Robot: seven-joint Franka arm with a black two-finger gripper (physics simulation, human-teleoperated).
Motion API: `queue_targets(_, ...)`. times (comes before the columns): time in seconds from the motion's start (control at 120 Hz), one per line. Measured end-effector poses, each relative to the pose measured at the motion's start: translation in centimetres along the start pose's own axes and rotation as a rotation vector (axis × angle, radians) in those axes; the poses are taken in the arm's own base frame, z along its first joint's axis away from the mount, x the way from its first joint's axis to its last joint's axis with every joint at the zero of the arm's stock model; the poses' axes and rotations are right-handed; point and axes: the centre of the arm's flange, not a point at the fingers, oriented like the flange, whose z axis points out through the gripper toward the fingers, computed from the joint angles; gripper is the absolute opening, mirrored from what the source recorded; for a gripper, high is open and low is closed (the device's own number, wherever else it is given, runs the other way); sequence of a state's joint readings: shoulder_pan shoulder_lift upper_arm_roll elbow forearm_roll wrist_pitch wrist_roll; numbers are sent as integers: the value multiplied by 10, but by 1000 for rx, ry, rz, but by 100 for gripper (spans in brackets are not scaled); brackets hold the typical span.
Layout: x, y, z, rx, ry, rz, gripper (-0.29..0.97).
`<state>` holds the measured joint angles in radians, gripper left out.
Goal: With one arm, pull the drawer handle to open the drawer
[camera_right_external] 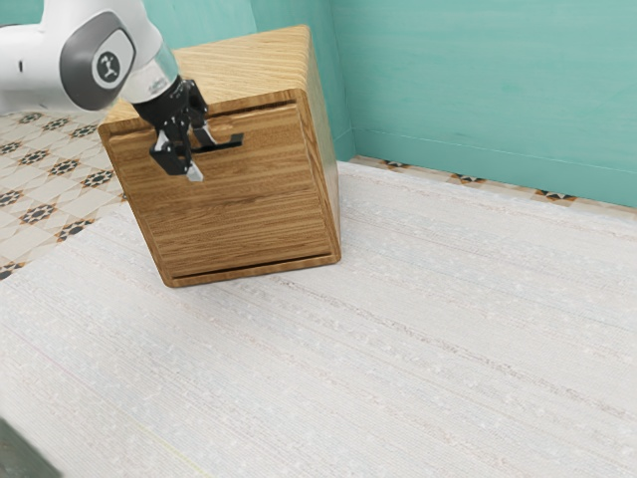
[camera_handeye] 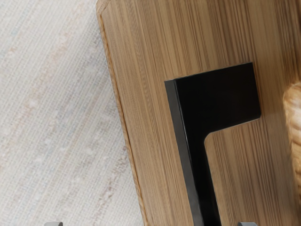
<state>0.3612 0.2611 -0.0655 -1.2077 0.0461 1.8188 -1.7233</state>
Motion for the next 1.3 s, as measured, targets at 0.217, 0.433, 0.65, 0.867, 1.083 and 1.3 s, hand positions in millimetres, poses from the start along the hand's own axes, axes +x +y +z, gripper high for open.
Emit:
queue_targets(0.217, 1, -6, -2, 3, 1, -4, 38)
queue_targets(0.433, 0, -9, 0, -3, -2, -5, 20)
queue_targets(0.65, -3, -16, 5, 4, -3, -3, 9)
queue_targets(0.867, -13, -27, -7, -20, -5, 14, 6)
queue_targets(1.083, -13, -40, -11, -17, -4, 15, 5)
queue_targets(1.3, -17, -56, -16, -24, -6, 21, 5)
